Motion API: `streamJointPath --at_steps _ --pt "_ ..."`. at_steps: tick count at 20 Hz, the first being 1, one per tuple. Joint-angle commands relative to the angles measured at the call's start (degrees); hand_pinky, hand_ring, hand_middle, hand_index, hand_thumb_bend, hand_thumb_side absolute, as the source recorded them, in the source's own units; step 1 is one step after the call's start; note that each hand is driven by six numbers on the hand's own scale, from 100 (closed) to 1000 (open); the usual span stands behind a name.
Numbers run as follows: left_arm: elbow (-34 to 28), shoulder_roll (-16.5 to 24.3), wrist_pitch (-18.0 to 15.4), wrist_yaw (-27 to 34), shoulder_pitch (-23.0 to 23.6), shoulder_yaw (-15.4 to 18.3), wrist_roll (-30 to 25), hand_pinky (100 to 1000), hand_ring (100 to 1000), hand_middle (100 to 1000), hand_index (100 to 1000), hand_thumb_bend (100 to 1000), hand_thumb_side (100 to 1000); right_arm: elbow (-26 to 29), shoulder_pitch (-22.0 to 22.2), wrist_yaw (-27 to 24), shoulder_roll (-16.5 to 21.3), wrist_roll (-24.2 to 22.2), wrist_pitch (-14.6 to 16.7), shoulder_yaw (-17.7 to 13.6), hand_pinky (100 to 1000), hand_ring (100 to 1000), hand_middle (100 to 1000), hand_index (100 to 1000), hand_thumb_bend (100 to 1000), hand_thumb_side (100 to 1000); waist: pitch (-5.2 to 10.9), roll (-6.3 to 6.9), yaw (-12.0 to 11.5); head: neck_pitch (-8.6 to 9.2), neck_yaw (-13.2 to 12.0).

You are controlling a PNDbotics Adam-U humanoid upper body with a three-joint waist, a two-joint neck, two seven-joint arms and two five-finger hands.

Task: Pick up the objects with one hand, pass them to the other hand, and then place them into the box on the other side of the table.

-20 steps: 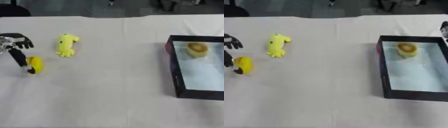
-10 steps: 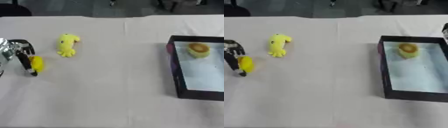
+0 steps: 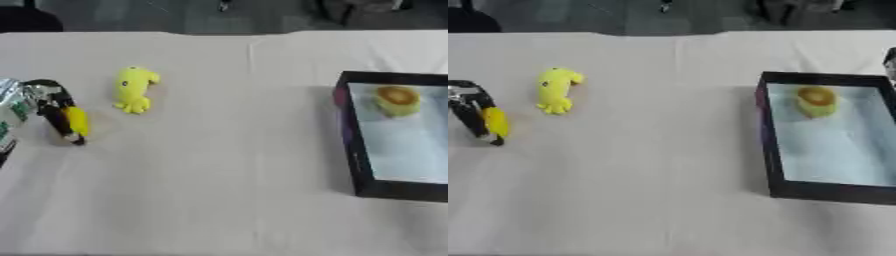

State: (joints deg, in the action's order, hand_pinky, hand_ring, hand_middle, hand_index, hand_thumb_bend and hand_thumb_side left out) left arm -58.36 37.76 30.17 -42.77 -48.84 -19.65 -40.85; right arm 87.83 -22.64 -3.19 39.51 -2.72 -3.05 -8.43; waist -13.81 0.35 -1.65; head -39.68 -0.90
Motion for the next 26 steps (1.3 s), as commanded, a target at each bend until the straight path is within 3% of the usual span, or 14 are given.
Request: streamJointPath --at_steps 1,5,8,13,26 --pt "-1.7 1.5 4.2 -0.3 -1.2 -0.4 -4.3 806 795 705 699 485 100 0.3 -0.3 0.3 1.5 0.2 -0.3 -0.7 1000 1000 1000 1000 100 404 1.64 -0.62 0.0 -0.07 -0.2" --pt "-4.1 2.5 4.3 -2.1 -1.4 -1.1 -6.8 794 783 686 640 492 100 0.4 -0.3 0.2 1.6 0.3 -0.3 -0.7 1000 1000 1000 1000 100 407 1.77 -0.48 0.0 -0.02 -0.2" --pt "-5.8 3.1 4.5 -3.4 -1.6 -1.2 -8.1 782 762 652 537 550 100 0.4 -0.3 0.2 1.7 0.4 -0.3 -0.8 1000 1000 1000 1000 100 407 1.84 -0.42 0.0 0.05 -0.2" --pt "-10.5 3.8 5.7 -2.0 -1.6 -0.5 -8.4 787 747 633 498 522 100 0.4 -0.2 0.0 1.8 0.5 -0.4 -0.8 1000 1000 1000 1000 100 409 1.89 -0.40 -0.1 -0.03 0.0" --pt "-20.0 4.6 9.4 6.4 -1.4 -0.5 -6.7 787 702 590 463 311 100 0.5 -0.8 -0.6 1.9 0.1 -0.2 -0.6 1000 1000 1000 1000 100 422 2.05 -0.44 -0.1 -0.13 0.3"
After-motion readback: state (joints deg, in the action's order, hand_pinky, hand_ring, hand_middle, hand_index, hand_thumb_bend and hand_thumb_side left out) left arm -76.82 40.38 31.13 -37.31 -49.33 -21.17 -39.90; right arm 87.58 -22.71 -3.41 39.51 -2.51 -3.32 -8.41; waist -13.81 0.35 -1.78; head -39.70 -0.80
